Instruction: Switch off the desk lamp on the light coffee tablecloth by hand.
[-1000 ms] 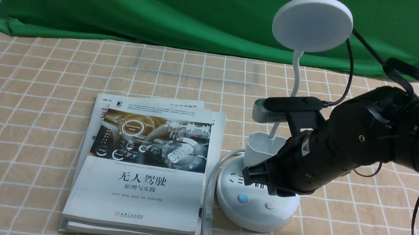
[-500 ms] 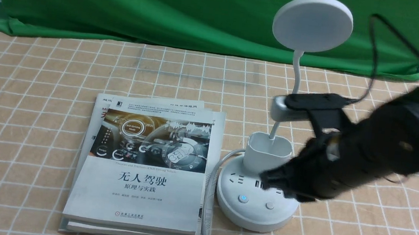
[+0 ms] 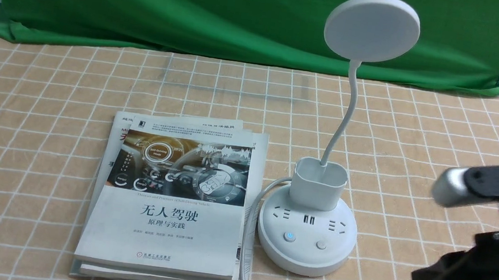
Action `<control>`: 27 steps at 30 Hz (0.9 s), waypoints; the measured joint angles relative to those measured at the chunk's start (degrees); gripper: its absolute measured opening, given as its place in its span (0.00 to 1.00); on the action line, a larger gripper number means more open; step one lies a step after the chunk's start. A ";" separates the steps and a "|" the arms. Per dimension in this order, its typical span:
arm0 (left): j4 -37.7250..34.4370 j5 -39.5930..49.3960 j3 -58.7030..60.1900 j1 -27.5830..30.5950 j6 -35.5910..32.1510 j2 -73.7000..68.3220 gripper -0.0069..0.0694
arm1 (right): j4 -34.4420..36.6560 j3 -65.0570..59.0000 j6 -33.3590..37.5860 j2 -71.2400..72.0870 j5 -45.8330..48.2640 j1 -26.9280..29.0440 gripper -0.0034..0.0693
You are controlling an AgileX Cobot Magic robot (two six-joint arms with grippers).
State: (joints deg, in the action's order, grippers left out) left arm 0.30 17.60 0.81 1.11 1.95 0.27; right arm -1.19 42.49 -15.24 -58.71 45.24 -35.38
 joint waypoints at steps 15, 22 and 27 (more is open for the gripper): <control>0.12 0.00 0.00 0.00 0.00 0.00 0.10 | -4.03 -5.85 2.07 11.00 -11.24 4.66 0.08; 0.26 0.00 0.00 0.00 0.00 0.00 0.10 | -1.73 -26.85 7.76 30.15 -30.62 21.87 0.07; 0.26 0.00 0.00 0.00 0.00 0.00 0.10 | -1.52 -40.05 8.80 44.85 -39.92 30.22 0.07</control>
State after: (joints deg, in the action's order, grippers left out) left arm 0.56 17.60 0.81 1.11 1.95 0.27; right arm -2.71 2.44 -6.43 -13.86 5.32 -5.16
